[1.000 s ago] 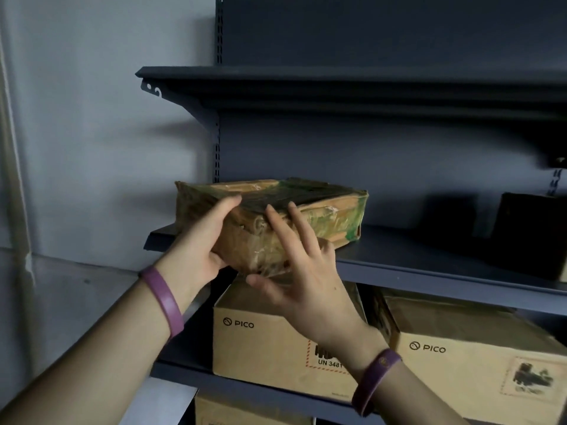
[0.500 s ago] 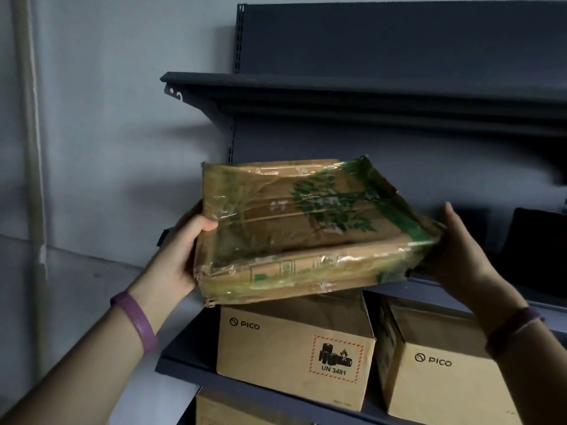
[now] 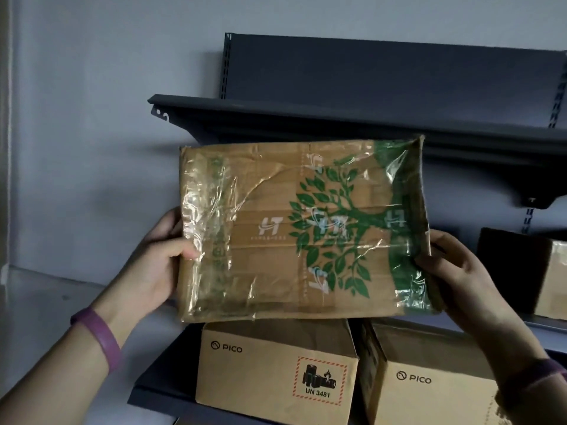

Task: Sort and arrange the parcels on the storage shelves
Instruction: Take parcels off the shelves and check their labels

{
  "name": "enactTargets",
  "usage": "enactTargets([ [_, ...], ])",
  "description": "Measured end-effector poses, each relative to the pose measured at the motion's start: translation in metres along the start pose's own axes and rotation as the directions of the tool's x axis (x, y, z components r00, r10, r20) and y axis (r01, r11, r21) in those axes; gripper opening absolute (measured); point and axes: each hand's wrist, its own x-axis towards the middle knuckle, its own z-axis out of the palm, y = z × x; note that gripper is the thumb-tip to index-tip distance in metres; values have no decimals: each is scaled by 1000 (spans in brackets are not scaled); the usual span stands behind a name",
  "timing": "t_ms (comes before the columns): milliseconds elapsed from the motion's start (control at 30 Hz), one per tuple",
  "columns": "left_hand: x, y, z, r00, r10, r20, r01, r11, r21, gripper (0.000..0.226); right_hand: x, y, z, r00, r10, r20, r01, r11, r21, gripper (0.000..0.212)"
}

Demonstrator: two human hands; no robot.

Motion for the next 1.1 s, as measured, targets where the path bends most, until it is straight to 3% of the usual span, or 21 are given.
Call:
enactTargets([
  [167, 4, 8, 1, 990, 139, -29, -132, 975, 177, 60, -2, 2, 3, 997, -65, -31, 65, 998, -17, 61],
  [300, 10, 8, 0, 961, 250, -116, -235, 963, 134, 58, 2, 10, 10, 982, -185, -39, 173, 962, -210, 63],
  [367, 10, 8, -1, 964, 239, -114, -227, 968, 110, 50, 5, 13, 11, 964, -257, -74, 217, 913, -347, 54],
  [467, 5, 9, -3, 983, 144, -114, -152, 987, -61, 33, 4, 17, 13, 942, -320, -101, 237, 847, -476, 40],
  [533, 0, 12, -5, 993, 89, -78, -106, 960, -259, 38, 2, 20, 15, 945, -305, -117, 217, 853, -474, 41],
  [600, -2, 16, -5, 999, 39, -20, -43, 954, -296, 36, 1, 24, 15, 952, -287, -107, 211, 868, -450, 45],
  [700, -2, 14, -3, 999, 17, -28, -20, 993, -117, 54, -6, 27, 12, 978, -204, -43, 175, 917, -358, 54],
  [767, -2, 12, -1, 998, 45, -31, -48, 995, -92, 45, -12, 25, 6, 989, -133, 59, 145, 930, -338, 61],
  [867, -4, 9, -6, 996, 87, 6, -85, 989, -121, 36, -20, 17, 7, 970, -138, 199, 209, 893, -400, 41],
  [933, -4, 5, -12, 996, 84, 43, -78, 989, -124, 37, -24, 12, 8, 956, -150, 254, 225, 927, -302, 39],
  [1000, -4, 0, -16, 994, 88, 62, -82, 992, -99, 33, -24, 5, 11, 917, -162, 365, 258, 938, -231, 57],
  [1033, -4, -3, -18, 994, 91, 67, -86, 993, -79, 33, -25, 0, 15, 896, -175, 409, 290, 927, -239, 61],
  [1067, -4, -6, -20, 993, 95, 71, -91, 994, -58, 34, -25, -4, 14, 890, -218, 399, 364, 869, -336, 50],
  [1100, -5, -8, -22, 992, 101, 76, -98, 994, -41, 36, -26, 0, 10, 859, -275, 431, 480, 724, -495, 64],
])
